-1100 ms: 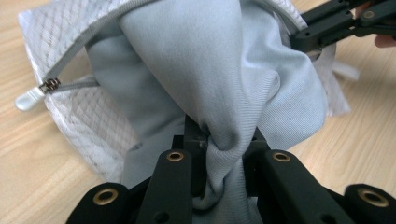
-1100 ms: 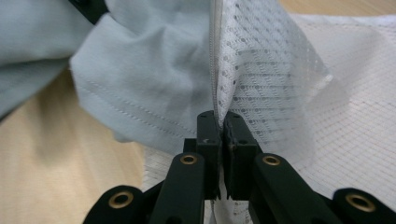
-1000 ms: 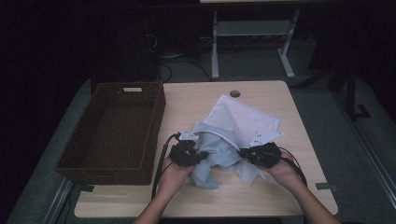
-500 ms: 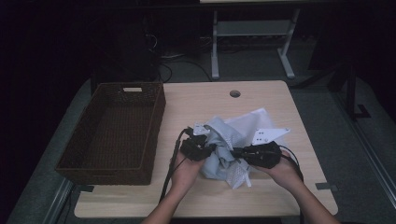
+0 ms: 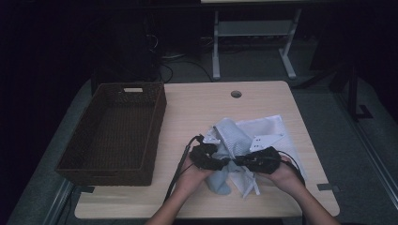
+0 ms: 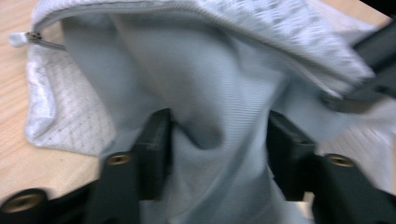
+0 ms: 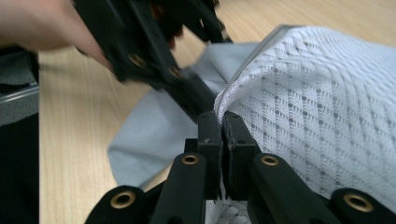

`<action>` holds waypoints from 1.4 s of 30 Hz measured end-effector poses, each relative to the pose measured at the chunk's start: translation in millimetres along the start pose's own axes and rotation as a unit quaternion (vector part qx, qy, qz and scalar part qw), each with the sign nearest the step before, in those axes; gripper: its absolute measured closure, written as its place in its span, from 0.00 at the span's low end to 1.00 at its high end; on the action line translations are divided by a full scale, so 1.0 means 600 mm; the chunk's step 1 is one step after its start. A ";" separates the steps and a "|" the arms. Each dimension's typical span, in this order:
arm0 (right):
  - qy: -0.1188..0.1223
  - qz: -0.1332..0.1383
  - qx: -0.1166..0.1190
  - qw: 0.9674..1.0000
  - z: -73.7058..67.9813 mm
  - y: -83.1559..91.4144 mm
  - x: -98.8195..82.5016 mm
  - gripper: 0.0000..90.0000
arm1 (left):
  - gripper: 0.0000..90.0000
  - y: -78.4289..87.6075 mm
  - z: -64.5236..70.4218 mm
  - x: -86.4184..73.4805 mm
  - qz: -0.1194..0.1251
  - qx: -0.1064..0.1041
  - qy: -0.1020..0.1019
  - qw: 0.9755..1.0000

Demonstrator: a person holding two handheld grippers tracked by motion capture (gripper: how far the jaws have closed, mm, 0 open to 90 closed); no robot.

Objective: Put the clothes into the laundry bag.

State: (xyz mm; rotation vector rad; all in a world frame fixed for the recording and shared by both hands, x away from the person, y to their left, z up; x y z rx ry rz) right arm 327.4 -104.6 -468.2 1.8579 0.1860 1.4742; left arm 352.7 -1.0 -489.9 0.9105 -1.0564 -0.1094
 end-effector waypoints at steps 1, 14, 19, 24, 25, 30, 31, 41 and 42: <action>-0.002 -0.001 0.000 1.000 0.000 -0.001 -0.002 0.96 | 0.44 0.010 -0.001 0.002 0.006 -0.003 -0.001 1.000; -0.004 -0.008 0.001 1.000 0.006 -0.002 -0.012 0.96 | 0.57 0.044 -0.140 0.022 0.009 0.079 0.029 0.996; -0.006 -0.008 0.003 1.000 0.007 -0.001 -0.015 0.96 | 0.58 -0.011 -0.181 0.028 -0.019 0.086 0.039 0.995; -0.005 -0.008 0.004 1.000 0.008 -0.002 -0.016 0.96 | 0.59 -0.053 -0.198 0.035 -0.043 0.085 0.037 0.995; -0.005 -0.008 0.005 1.000 0.008 -0.002 -0.016 0.96 | 0.60 -0.061 -0.200 0.038 -0.043 0.086 0.032 0.995; -0.005 -0.009 0.006 1.000 0.007 -0.003 -0.017 0.96 | 0.70 -0.086 -0.200 0.045 -0.056 0.080 0.011 0.995; -0.005 -0.010 0.006 1.000 0.007 -0.002 -0.017 0.96 | 0.76 -0.089 -0.200 0.045 -0.060 0.080 0.006 0.995; -0.006 -0.008 -0.001 1.000 0.013 0.002 -0.018 0.96 | 0.99 -0.030 -0.190 0.006 -0.064 0.100 0.017 0.993; -0.005 -0.009 -0.004 1.000 0.016 0.003 -0.018 0.96 | 0.99 -0.023 -0.188 0.000 -0.060 0.099 0.021 0.993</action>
Point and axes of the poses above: each handheld gripper's, and its own axes: y roughly backward along the jaws, x roughly out of its top, z roughly to its right, the point moved 9 cm from there along -y, roughly forward along the jaws, and after that the axes turned 1 degree about -x, right-handed, at the moved point
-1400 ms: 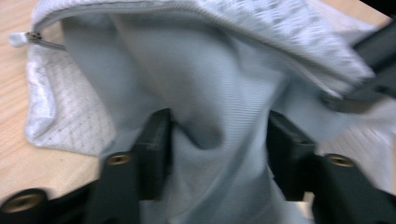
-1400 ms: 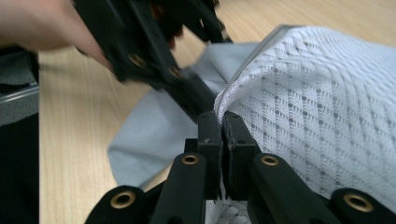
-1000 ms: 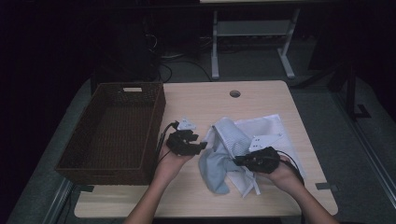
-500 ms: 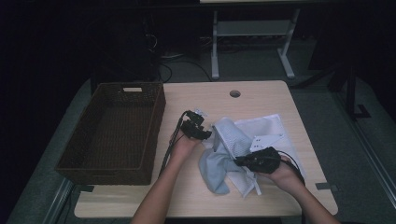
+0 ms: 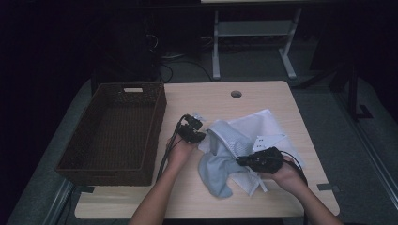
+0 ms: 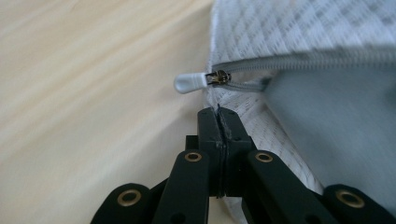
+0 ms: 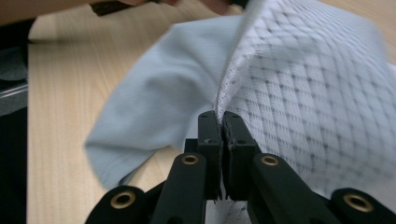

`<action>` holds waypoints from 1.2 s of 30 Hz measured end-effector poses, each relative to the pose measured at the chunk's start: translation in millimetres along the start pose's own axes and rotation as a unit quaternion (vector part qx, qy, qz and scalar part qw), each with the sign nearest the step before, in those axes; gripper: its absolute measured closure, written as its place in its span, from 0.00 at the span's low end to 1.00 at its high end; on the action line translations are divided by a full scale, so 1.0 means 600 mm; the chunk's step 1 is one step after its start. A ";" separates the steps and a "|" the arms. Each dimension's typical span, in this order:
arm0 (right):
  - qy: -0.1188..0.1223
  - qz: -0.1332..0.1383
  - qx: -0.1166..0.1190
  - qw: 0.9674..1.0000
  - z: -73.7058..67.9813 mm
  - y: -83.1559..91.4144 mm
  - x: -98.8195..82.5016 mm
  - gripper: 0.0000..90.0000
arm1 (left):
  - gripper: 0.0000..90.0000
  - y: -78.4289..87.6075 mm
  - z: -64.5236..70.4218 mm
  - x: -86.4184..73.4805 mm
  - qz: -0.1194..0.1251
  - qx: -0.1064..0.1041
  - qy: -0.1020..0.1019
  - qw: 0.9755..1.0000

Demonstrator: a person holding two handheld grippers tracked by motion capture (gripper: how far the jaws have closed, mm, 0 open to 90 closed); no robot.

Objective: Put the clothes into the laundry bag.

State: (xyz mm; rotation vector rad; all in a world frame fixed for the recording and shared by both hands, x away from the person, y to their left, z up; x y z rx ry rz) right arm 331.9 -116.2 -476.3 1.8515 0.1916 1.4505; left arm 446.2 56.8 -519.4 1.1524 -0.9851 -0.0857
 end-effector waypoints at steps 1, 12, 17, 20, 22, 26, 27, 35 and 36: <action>0.002 -0.002 -0.003 1.000 0.002 0.001 0.000 0.96 | 0.99 0.009 0.000 -0.010 0.000 -0.001 0.004 1.000; -0.001 -0.008 -0.026 1.000 0.028 0.003 -0.003 0.96 | 0.98 0.088 0.058 -0.099 0.000 -0.024 -0.003 1.000; -0.002 -0.008 -0.026 1.000 0.028 0.004 -0.004 0.96 | 0.77 0.116 0.081 -0.103 0.025 -0.036 0.000 0.999; -0.003 -0.008 -0.026 1.000 0.027 0.004 -0.005 0.96 | 0.64 0.130 0.094 -0.093 0.035 -0.034 -0.012 0.999; -0.003 -0.007 -0.025 1.000 0.028 0.004 -0.005 0.96 | 0.59 0.133 0.092 -0.087 0.038 -0.016 -0.025 0.999; -0.003 -0.006 -0.025 1.000 0.028 0.006 -0.005 0.96 | 0.60 0.131 0.094 -0.079 0.037 -0.038 -0.013 0.999; -0.003 -0.004 -0.025 1.000 0.027 0.008 -0.004 0.96 | 0.61 0.131 0.102 -0.078 0.040 -0.058 -0.008 0.997; 0.001 -0.001 -0.021 1.000 0.022 0.012 -0.001 0.96 | 0.41 0.117 0.177 -0.078 0.035 -0.144 -0.035 0.988; 0.001 0.000 -0.020 1.000 0.021 0.012 -0.001 0.96 | 0.40 0.118 0.184 -0.076 0.037 -0.148 -0.040 0.987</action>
Point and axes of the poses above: each handheld gripper's, and its own axes: y roughly backward along the jaws, x roughly out of its top, z roughly to its right, the point moved 9 cm from there along -y, roughly forward along the jaws, and after that the axes turned 1 degree about -x, right-handed, at the moved point
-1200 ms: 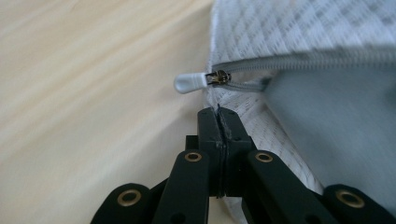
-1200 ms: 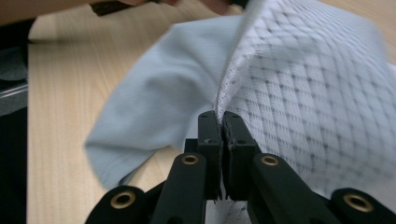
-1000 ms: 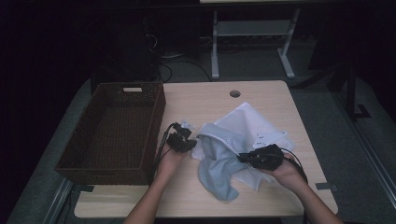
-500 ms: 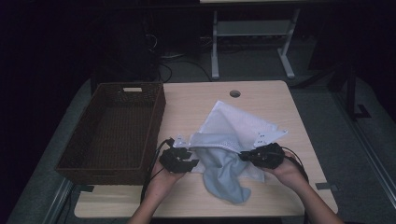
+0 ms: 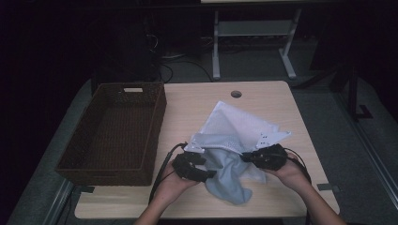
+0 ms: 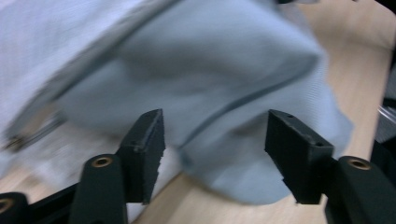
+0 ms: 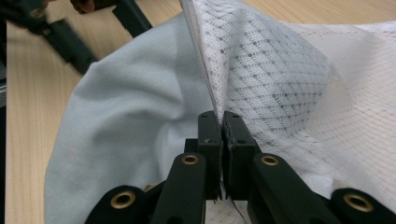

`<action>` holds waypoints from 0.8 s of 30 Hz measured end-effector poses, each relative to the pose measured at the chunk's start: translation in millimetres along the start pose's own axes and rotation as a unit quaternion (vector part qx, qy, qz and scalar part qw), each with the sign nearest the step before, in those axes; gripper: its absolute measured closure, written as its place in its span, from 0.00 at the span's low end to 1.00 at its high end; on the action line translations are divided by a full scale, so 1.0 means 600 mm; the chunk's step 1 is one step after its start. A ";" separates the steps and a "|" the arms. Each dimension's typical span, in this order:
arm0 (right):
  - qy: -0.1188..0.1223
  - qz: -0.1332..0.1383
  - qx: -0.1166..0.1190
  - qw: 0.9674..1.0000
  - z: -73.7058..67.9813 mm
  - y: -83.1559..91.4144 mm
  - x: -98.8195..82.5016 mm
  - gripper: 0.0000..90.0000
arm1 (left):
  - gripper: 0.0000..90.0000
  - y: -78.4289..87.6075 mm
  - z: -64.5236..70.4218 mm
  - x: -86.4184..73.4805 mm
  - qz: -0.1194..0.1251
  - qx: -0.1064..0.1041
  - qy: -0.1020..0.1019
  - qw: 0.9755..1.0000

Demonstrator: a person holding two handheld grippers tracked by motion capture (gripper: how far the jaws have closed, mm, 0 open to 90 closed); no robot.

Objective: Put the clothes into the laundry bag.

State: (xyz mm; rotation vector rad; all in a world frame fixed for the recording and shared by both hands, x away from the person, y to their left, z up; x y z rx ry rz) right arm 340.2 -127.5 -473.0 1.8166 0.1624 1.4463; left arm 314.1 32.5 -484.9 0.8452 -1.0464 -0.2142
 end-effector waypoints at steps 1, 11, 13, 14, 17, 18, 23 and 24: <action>0.000 0.000 0.000 1.000 -0.001 0.000 0.000 0.96 | 0.38 -0.002 0.008 0.003 0.000 -0.004 -0.009 1.000; 0.001 -0.001 0.007 1.000 -0.007 -0.002 0.002 0.96 | 0.42 -0.061 0.038 0.013 -0.030 0.016 -0.063 0.997; 0.001 -0.001 0.009 1.000 -0.009 -0.004 0.002 0.96 | 0.65 -0.073 0.027 0.014 -0.029 0.020 -0.054 0.998; 0.000 -0.002 0.011 1.000 -0.010 -0.004 0.002 0.96 | 0.78 -0.075 0.024 0.015 -0.026 0.015 -0.052 0.998; -0.001 -0.001 0.009 1.000 -0.009 -0.004 0.002 0.96 | 0.93 -0.076 0.019 0.019 -0.015 0.012 -0.040 0.999; -0.003 -0.001 0.007 1.000 -0.008 -0.002 0.002 0.96 | 0.94 -0.074 0.019 0.020 -0.013 0.012 -0.038 0.999; -0.006 0.006 0.006 1.000 -0.003 0.007 0.000 0.96 | 0.95 -0.055 0.017 0.031 0.020 0.013 -0.027 0.999; -0.009 0.008 0.008 1.000 -0.003 0.008 0.001 0.96 | 0.95 -0.050 0.016 0.036 0.029 0.014 -0.026 0.999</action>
Point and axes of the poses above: each handheld gripper's, and its own axes: y roughly backward along the jaws, x roughly out of its top, z roughly to its right, the point moved 9 cm from there along -y, roughly forward along the jaws, and after that the axes turned 1 degree about -x, right-handed, at the moved point
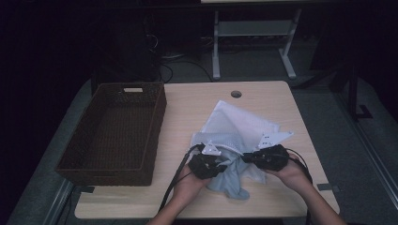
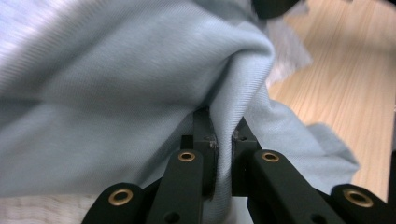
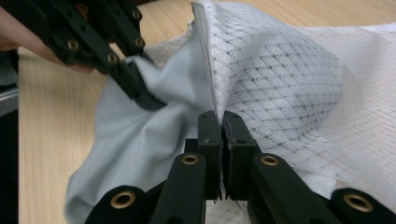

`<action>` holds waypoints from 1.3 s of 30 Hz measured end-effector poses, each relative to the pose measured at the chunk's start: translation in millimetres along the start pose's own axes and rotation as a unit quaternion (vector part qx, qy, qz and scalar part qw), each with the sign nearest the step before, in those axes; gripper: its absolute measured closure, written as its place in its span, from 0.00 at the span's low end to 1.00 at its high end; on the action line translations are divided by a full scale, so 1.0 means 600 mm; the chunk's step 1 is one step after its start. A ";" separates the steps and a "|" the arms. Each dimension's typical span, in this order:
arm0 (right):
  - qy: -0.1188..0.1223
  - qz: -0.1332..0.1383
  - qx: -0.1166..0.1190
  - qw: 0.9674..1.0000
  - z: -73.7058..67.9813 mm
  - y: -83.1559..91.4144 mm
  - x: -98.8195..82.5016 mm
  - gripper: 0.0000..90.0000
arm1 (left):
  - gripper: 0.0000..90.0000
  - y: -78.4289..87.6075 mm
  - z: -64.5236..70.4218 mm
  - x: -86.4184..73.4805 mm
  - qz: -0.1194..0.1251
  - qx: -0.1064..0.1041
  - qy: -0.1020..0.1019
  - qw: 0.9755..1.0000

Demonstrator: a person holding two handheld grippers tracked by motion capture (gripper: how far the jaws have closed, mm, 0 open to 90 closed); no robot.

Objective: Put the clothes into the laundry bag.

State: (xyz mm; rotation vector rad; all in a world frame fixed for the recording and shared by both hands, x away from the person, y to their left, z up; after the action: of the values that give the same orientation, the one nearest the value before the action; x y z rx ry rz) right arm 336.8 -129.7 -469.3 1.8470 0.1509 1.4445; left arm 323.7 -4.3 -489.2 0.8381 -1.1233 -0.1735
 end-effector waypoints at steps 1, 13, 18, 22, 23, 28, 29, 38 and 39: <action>0.000 0.004 0.001 1.000 -0.001 0.001 0.002 0.96 | 0.95 0.009 -0.001 0.010 0.013 0.004 0.001 1.000; 0.012 0.051 0.022 0.998 -0.019 0.033 0.041 0.96 | 0.96 0.041 -0.054 0.082 0.095 0.090 0.034 0.991; 0.010 0.039 0.026 0.999 -0.018 0.025 0.032 0.96 | 0.95 0.005 -0.046 0.081 0.077 0.075 0.029 0.994; 0.013 0.030 0.028 0.999 -0.020 0.017 0.026 0.96 | 0.94 -0.035 -0.033 0.065 0.045 0.059 0.017 0.997; 0.012 0.026 0.026 0.999 -0.020 0.016 0.023 0.96 | 0.94 -0.041 -0.031 0.060 0.039 0.055 0.016 0.998; 0.010 0.011 0.013 1.000 -0.013 0.019 0.005 0.96 | 0.94 -0.048 -0.030 0.049 0.027 0.040 0.011 0.999; 0.011 0.008 0.010 1.000 -0.011 0.019 0.001 0.95 | 0.93 -0.048 -0.030 0.048 0.029 0.036 0.014 0.999; -0.009 0.011 -0.006 1.000 -0.028 0.048 -0.014 0.77 | 0.93 -0.052 -0.034 0.040 0.026 0.029 0.017 0.999; -0.006 0.008 -0.005 1.000 -0.034 0.048 -0.017 0.77 | 0.93 -0.053 -0.035 0.040 0.026 0.029 0.018 0.999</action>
State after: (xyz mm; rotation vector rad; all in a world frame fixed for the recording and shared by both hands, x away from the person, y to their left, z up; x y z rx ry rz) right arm 305.4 -145.0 -458.3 1.8529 0.1222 1.4417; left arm 360.9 -28.1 -496.5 0.8589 -1.1201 -0.0822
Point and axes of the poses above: each handheld gripper's, and its own axes: y roughly backward along the jaws, x roughly out of its top, z roughly to its right, the point moved 9 cm from there along -y, roughly forward along the jaws, and after that the axes turned 1 degree about -x, right-handed, at the moved point
